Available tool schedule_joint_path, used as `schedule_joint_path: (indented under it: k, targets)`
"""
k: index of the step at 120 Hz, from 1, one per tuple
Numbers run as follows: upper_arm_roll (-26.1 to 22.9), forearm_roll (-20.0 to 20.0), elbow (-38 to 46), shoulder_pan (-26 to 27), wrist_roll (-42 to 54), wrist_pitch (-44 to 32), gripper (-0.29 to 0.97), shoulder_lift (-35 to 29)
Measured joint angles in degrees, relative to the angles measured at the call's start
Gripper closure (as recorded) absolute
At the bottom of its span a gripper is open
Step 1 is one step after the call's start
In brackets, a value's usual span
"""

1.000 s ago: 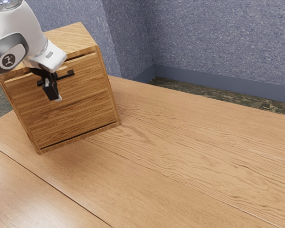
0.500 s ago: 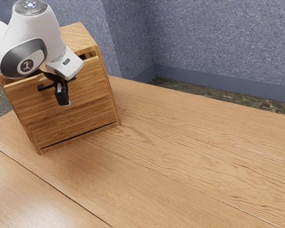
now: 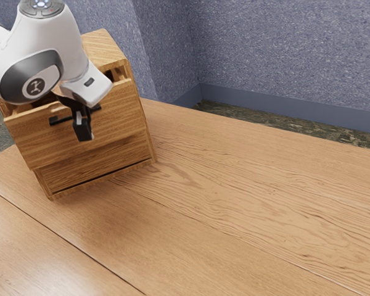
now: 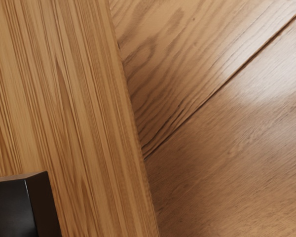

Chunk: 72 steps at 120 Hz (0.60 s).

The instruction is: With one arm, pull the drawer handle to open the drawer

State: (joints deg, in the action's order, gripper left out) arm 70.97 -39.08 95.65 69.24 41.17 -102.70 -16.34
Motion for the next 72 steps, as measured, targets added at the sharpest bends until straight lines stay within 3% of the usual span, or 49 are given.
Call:
schedule_joint_path:
  k: [8,41,72]
  targets:
    - [-3.93,0.35,1.05,-3.59,0.00,0.02,0.17,-0.15]
    - [-13.87,0.98,5.36,-15.04,-0.24,-0.09,0.04,-1.84]
    - [-25.48,2.19,8.55,-26.03,-0.64,-0.13,0.02,-2.77]
